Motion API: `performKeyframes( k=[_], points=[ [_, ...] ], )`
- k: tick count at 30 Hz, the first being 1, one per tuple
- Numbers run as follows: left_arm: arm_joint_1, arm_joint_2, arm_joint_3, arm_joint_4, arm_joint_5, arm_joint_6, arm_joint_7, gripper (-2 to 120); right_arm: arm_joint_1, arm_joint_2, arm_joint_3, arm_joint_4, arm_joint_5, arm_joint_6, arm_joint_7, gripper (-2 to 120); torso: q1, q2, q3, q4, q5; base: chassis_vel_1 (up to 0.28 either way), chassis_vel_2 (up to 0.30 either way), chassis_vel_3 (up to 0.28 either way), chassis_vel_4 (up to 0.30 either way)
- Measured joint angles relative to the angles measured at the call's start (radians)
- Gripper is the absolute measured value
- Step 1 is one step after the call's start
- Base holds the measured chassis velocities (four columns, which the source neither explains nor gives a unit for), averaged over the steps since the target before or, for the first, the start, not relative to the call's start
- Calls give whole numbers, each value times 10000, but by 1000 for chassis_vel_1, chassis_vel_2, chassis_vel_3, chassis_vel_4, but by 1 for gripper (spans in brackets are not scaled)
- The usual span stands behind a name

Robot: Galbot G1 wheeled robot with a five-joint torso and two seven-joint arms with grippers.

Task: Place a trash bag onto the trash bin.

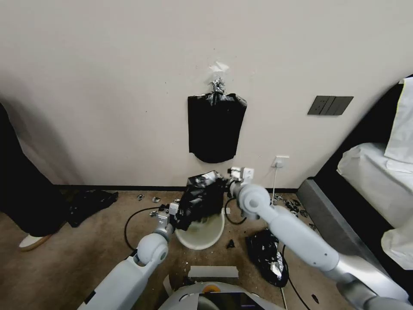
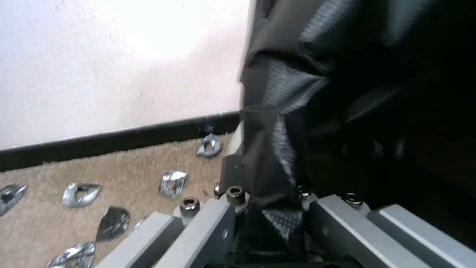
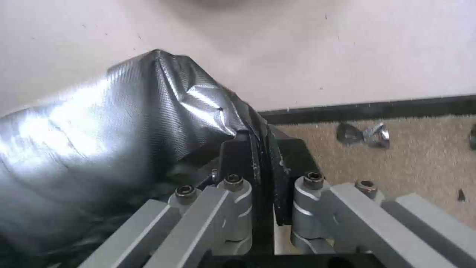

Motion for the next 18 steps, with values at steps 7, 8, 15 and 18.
performKeyframes(
  k=[7, 8, 15, 18],
  points=[
    [22, -36, -115, -86, -220, -105, -9, 0, -577, -201, 275, 26, -193, -79, -239, 7, 0, 0, 0, 0, -1, 0, 0, 0, 0],
    [22, -36, -115, -86, -220, -105, -9, 0, -577, -201, 275, 26, -193, -79, -239, 7, 0, 0, 0, 0, -1, 0, 0, 0, 0],
    [-12, -94, -259, -100, -444, -197, -35, 0, -1278, -445, 704, 250, -202, -130, -433, 7, 0, 0, 0, 0, 0, 0, 0, 0, 0],
    [-35, -158, -281, -129, -693, -226, -73, 0, -1536, -454, 798, 308, -198, -165, -490, 7, 0, 0, 0, 0, -1, 0, 0, 0, 0]
  ],
)
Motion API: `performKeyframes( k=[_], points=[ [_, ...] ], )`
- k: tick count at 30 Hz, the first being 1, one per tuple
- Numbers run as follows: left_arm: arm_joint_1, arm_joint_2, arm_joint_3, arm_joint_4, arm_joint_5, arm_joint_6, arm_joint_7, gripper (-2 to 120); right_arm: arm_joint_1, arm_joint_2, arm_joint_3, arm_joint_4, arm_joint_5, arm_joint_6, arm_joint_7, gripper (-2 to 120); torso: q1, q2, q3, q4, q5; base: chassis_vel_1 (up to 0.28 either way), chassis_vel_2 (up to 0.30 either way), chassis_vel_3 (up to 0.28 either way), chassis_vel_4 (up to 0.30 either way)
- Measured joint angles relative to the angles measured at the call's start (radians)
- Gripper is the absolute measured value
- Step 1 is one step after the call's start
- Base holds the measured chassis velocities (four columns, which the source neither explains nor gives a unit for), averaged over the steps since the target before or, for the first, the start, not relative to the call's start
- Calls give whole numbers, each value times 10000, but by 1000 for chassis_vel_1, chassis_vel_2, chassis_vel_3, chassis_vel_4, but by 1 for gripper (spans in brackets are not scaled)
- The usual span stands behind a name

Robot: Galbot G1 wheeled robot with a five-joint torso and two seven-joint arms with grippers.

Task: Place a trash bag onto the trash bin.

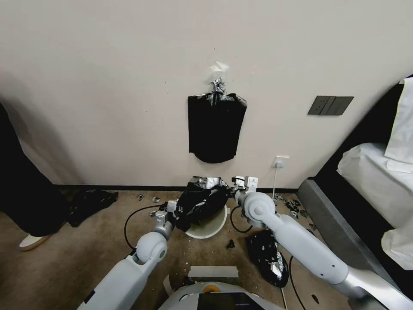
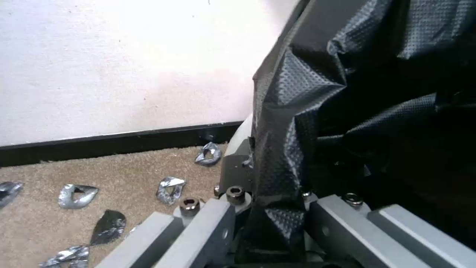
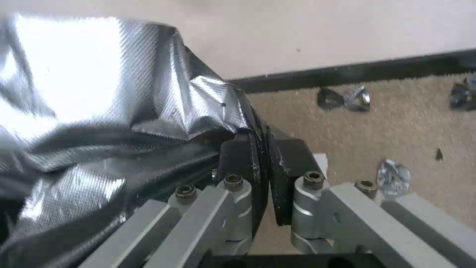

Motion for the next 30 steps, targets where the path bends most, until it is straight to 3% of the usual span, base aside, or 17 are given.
performKeyframes(
  k=[14, 23, 30],
  points=[
    [-204, -131, -152, -514, -1676, 112, -583, 0, -969, -138, 196, 129, -65, -277, -512, 15, 0, 0, 0, -1, 1, 0, 0, 0, 0],
    [-497, -38, -194, -316, -1808, 136, -634, 0, -969, -385, 126, 162, -290, -310, -824, 16, 1, 0, 0, 0, -2, 0, 0, 0, 0],
    [-655, -74, -217, -339, -2600, 194, -853, 0, -1274, -626, -292, 201, -1098, -278, -1199, 17, 0, 0, 0, 0, 0, 0, 0, 0, 0]
  ],
)
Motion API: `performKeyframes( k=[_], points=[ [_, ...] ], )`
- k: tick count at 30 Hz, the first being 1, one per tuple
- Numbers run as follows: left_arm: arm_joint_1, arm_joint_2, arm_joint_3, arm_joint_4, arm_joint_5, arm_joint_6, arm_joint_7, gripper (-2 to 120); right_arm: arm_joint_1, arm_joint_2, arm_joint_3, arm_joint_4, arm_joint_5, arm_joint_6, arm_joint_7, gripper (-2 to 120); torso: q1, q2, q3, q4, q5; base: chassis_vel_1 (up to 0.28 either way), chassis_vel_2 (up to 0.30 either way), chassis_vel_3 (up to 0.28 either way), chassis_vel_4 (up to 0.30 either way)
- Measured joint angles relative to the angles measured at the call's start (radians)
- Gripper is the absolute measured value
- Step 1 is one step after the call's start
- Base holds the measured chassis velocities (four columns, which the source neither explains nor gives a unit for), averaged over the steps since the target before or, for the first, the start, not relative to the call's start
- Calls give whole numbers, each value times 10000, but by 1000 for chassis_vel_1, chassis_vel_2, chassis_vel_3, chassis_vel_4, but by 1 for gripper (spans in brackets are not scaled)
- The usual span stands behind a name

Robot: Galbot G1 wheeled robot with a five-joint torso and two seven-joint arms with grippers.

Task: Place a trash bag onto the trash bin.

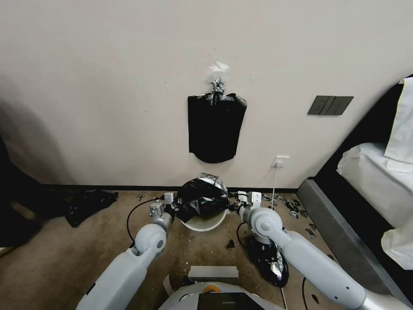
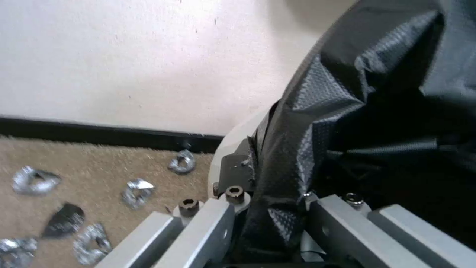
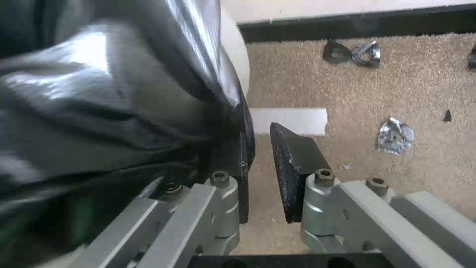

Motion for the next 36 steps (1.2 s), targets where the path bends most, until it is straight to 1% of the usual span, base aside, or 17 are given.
performKeyframes(
  k=[5, 6, 8, 15, 17, 18, 20, 21, 24, 26, 28, 29, 30, 32, 33, 34, 36],
  points=[
    [-74, -42, -56, -100, -585, 150, -251, 0, -125, -132, -198, 59, -382, 105, -153, 17, 0, 0, 0, -1, 0, 0, 0, 0, 0],
    [-109, -53, -83, -108, -727, 204, -318, 0, -185, -213, -322, 109, -674, 162, -283, 18, 0, 0, 0, -2, 0, 0, 0, 0, 0],
    [-179, -57, -123, -83, -804, 220, -366, 0, -293, -368, -531, 224, -1392, 282, -575, 18, 0, 0, 0, 0, 1, 0, 0, 0, 0],
    [-443, -94, -168, 132, -817, 210, -430, 0, -374, -764, -926, 482, -2385, 385, -909, 20, 1, 0, 0, 0, -1, 0, 0, 0, 0],
    [-556, -113, -168, 183, -872, 201, -503, 0, -352, -862, -1011, 486, -2739, 443, -1013, 30, 1, 0, 0, -1, 0, 0, 0, 0, 0],
    [-556, -113, -168, 183, -872, 201, -503, 0, -352, -862, -1011, 486, -2739, 443, -1013, 30, 1, 0, 0, -1, 0, 0, 0, 0, 0],
    [-649, -111, -169, 247, -969, 192, -592, 0, -370, -966, -1049, 561, -2883, 476, -1060, 39, 1, 0, 0, 1, 0, 0, 0, 0, 0],
    [-649, -111, -169, 247, -969, 192, -592, 0, -370, -966, -1049, 561, -2883, 476, -1060, 39, 1, 0, 0, 1, 0, 0, 0, 0, 0],
    [-888, -127, -176, 404, -1108, 166, -757, 0, -496, -1266, -1255, 730, -3321, 535, -1196, 55, 1, 0, 0, 0, -1, 0, 0, 0, 0],
    [-963, -139, -177, 447, -1138, 155, -795, 0, -541, -1352, -1321, 758, -3485, 564, -1254, 58, 1, 0, 0, -1, 0, 0, 0, 0, 0],
    [-1113, -152, -175, 521, -1181, 139, -867, 0, -635, -1490, -1406, 846, -3805, 658, -1361, 68, 1, 0, 0, -3, 0, 0, 0, 0, 0],
    [-1151, -149, -169, 554, -1192, 139, -891, 0, -669, -1533, -1410, 902, -3942, 692, -1400, 72, 1, 0, 0, -3, 1, 0, 0, 0, 0],
    [-1151, -149, -169, 554, -1192, 139, -891, 0, -669, -1533, -1410, 902, -3942, 692, -1400, 72, 1, 0, 0, -3, 1, 0, 0, 0, 0],
    [-1176, -109, -157, 585, -1208, 140, -900, 0, -688, -1634, -1378, 992, -4258, 874, -1475, 82, 1, 0, 0, 0, 1, 0, 0, 0, 0],
    [-1176, -109, -157, 585, -1208, 140, -900, 0, -688, -1634, -1378, 992, -4258, 874, -1475, 82, 1, 0, 0, 0, 1, 0, 0, 0, 0],
    [-1180, -74, -162, 598, -1206, 137, -901, 0, -688, -1752, -1271, 1104, -4374, 1024, -1568, 89, 1, 0, 0, 1, 3, 0, 0, 0, 0],
    [-1176, -52, -187, 624, -1200, 131, -896, 0, -687, -1932, -1027, 1329, -4465, 1347, -1864, 96, 1, 0, 0, -1, -1, 0, 0, 0, 0]
  ],
)
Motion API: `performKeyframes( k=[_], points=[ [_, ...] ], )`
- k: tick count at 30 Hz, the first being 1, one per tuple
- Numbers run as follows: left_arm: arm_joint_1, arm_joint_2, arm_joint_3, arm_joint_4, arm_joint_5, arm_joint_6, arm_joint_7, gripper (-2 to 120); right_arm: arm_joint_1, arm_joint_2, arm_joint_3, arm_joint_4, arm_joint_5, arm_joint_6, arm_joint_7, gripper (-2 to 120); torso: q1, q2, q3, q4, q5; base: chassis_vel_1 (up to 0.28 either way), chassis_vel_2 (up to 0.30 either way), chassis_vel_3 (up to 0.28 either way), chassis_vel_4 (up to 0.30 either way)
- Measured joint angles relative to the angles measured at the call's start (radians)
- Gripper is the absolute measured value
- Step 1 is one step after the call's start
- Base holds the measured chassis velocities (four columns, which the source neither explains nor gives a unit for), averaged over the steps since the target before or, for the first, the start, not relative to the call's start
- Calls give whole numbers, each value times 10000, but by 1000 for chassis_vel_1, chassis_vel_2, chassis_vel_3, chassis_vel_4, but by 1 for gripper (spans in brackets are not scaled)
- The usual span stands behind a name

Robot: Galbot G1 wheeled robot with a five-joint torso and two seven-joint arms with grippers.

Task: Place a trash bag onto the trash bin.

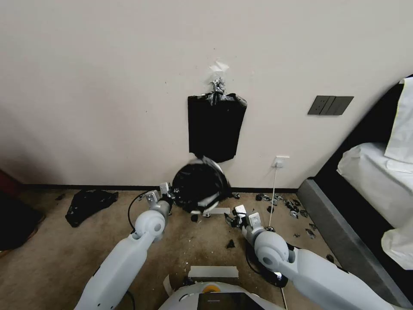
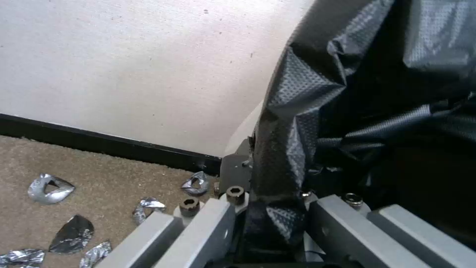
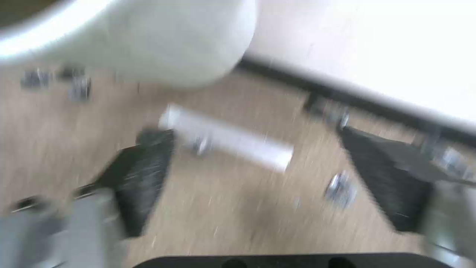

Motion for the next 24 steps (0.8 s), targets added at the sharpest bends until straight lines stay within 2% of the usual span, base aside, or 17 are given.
performKeyframes(
  k=[1, 4, 5, 8, 9, 12, 13, 15, 16, 17, 19, 24],
  points=[
    [0, 0, 0, 0, 0, 0, 0, 0, 0, 0, 0, 0, 0, 0, 0, 96, 0, 0, 0, 0, 0, 0, 0, 0, 0],
    [43, 38, -23, 54, 31, -27, 25, 0, -105, -581, 450, 519, -1057, 555, -1400, 100, 0, 0, 0, 1, -1, 0, 0, 0, 0],
    [43, 38, -23, 54, 31, -27, 25, 0, -105, -581, 450, 519, -1057, 555, -1400, 100, 0, 0, 0, 1, -1, 0, 0, 0, 0],
    [43, 44, -23, 64, 40, -40, 43, 0, -54, -1145, 355, 915, -2064, 811, -2765, 100, 0, 0, 0, -3, 0, 0, 0, 0, 0],
    [43, 44, -23, 64, 40, -40, 43, 0, -54, -1145, 355, 915, -2064, 811, -2765, 100, 0, 0, 0, -3, 0, 0, 0, 0, 0],
    [85, 61, -19, -53, 47, -46, 44, 0, 419, -1453, 34, 543, -3897, 1592, -4432, 100, 0, 0, 0, 0, 2, 0, 0, 0, 0],
    [85, 61, -19, -53, 47, -46, 44, 0, 419, -1453, 34, 543, -3897, 1592, -4432, 100, 0, 0, 0, 0, 2, 0, 0, 0, 0],
    [163, 81, 12, -196, 51, -47, 44, 0, 809, -1490, -60, 75, -5200, 2233, -5413, 100, 0, 0, 0, 1, 3, 0, 0, 0, 0],
    [194, 92, 40, -240, 53, -47, 44, 0, 944, -1498, -58, -85, -5584, 2484, -5837, 100, 0, 0, 0, 1, 3, 0, 0, 0, 0],
    [194, 92, 40, -240, 53, -47, 44, 0, 944, -1498, -58, -85, -5584, 2484, -5837, 100, 0, 0, 0, 1, 3, 0, 0, 0, 0],
    [239, 127, 116, -301, 66, -45, 44, 0, 1234, -1588, -36, -326, -6115, 2832, -6763, 100, 0, 0, 0, 1, 2, 0, 0, 0, 0],
    [260, 147, 179, -356, 79, -28, 44, 0, 1810, -1769, -340, -661, -6583, 3289, -7237, 100, 0, 0, 0, -1, 3, 0, 0, 0, 0]
  ],
)
